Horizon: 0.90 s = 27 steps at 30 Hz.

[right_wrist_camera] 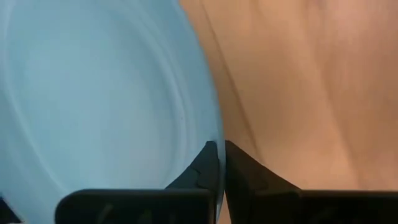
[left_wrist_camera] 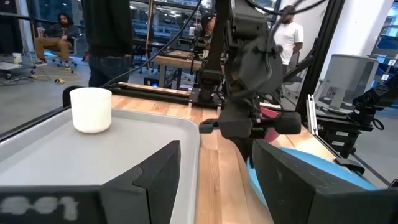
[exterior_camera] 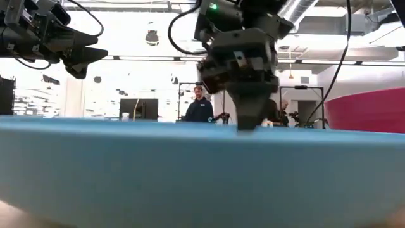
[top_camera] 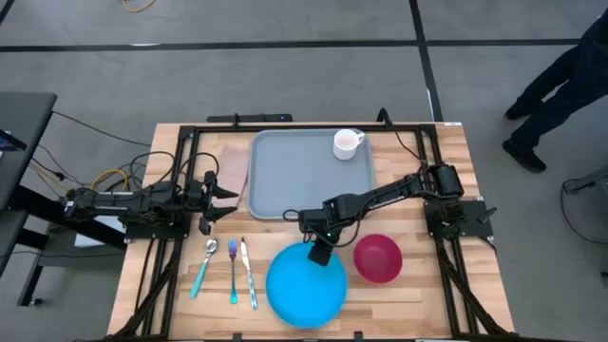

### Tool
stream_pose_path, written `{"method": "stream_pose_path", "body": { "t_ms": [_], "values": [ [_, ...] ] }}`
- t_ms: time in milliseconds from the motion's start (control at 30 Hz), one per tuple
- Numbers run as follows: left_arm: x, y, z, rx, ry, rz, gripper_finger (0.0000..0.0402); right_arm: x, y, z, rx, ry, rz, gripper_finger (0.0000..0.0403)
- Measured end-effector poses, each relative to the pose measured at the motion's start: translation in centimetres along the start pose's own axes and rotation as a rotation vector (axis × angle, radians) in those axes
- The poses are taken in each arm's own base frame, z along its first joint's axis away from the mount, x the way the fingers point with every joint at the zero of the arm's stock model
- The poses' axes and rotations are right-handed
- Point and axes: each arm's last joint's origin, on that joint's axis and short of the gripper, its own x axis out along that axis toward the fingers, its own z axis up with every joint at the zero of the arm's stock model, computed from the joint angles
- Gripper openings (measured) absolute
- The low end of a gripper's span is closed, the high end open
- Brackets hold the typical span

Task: Set up tray
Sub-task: Put the plate on the serving tray to the bottom of the mug

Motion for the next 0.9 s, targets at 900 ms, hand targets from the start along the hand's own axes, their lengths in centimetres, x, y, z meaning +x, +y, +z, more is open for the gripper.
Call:
{"method": "stream_pose_path", "body": {
  "t_ms": [900],
  "values": [
    [0.0,0.0,0.0,-0.002,0.000,0.000,0.0190,-13.0,-12.5,7.6,0.142,-0.138,-0.208,0.0001]
  ]
}}
